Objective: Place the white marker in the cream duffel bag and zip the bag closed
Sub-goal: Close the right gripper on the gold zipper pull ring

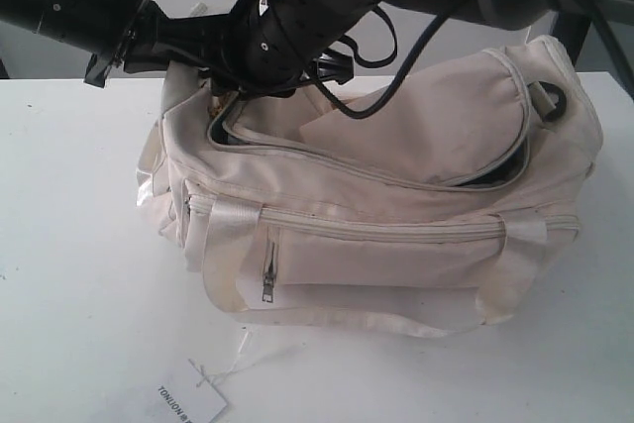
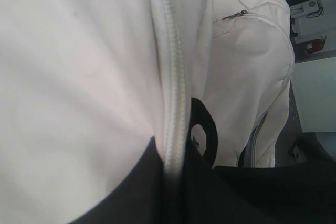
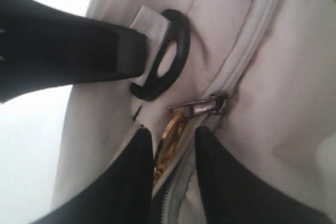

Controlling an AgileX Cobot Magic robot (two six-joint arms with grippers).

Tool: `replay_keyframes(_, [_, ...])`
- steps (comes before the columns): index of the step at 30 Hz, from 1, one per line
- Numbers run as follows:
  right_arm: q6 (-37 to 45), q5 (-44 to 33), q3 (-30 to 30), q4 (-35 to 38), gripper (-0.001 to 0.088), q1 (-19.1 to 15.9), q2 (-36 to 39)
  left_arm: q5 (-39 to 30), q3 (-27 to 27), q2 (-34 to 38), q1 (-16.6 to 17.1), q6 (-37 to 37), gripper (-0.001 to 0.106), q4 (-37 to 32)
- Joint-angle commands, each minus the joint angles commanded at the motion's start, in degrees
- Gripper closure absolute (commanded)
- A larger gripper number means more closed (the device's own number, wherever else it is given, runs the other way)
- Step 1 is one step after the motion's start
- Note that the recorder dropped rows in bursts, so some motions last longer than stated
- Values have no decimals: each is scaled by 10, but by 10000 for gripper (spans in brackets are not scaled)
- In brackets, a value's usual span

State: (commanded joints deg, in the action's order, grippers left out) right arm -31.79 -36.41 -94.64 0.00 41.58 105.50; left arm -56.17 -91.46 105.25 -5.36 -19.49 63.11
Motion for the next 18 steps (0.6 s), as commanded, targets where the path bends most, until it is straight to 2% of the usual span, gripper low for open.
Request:
replay_keyframes(3, [0,2,0,0,669,0,0,-2,0,0,0,0,1053,0])
replay_keyframes(9, [-1,2,0,0,868,0,0,-2,0,0,0,0,1053,0])
replay_keyframes(18, [-1,4,0,8,868,0,0,4,0,0,0,-13,1053,-1])
